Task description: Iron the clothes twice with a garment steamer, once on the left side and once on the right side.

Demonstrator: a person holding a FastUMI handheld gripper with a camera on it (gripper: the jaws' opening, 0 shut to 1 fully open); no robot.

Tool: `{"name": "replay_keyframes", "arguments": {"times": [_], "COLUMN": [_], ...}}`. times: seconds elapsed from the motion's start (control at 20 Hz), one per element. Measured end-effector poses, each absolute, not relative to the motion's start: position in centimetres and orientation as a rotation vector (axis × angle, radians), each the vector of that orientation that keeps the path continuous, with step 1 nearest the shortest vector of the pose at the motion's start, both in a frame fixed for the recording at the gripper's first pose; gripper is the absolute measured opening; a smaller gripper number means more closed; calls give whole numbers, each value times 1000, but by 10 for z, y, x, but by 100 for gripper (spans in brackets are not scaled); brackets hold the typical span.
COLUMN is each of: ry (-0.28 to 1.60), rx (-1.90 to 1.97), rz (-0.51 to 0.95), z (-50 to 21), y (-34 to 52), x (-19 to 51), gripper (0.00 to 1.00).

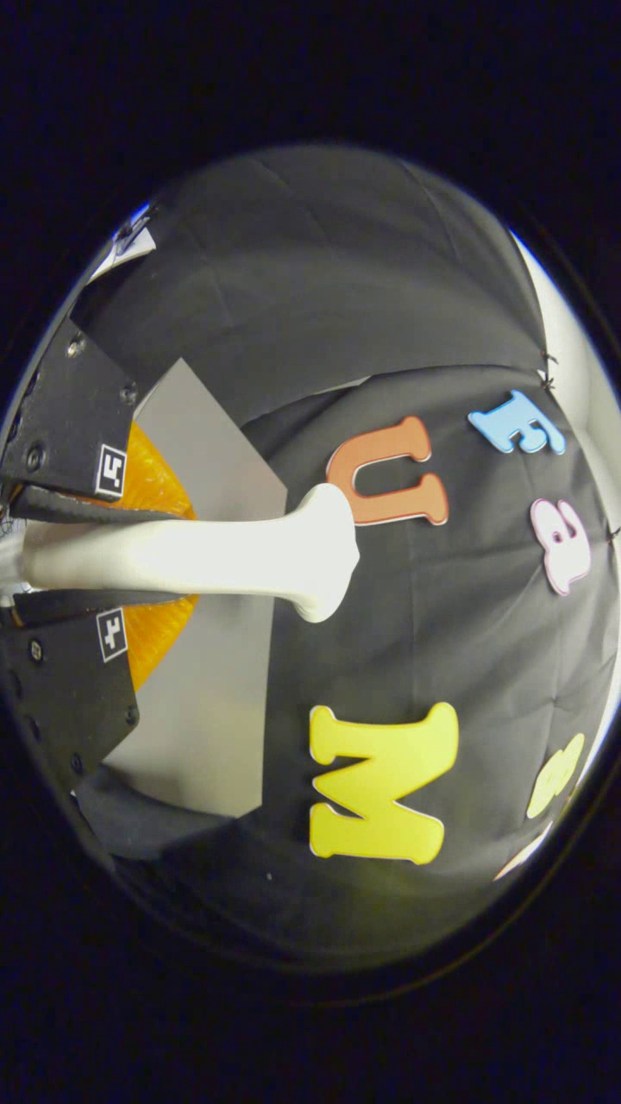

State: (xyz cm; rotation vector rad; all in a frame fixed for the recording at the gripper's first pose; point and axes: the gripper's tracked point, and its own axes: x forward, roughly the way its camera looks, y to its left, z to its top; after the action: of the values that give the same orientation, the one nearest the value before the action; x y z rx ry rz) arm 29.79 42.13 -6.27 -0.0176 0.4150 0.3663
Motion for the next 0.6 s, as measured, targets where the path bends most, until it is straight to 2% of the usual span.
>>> {"name": "replay_keyframes", "arguments": {"times": [0.45,0.6], "ry": [183,104], "rx": [17,46], "rz": [416,391], "z": [13,32], "y": [370,343], "x": [211,180], "gripper": [33,33]}}
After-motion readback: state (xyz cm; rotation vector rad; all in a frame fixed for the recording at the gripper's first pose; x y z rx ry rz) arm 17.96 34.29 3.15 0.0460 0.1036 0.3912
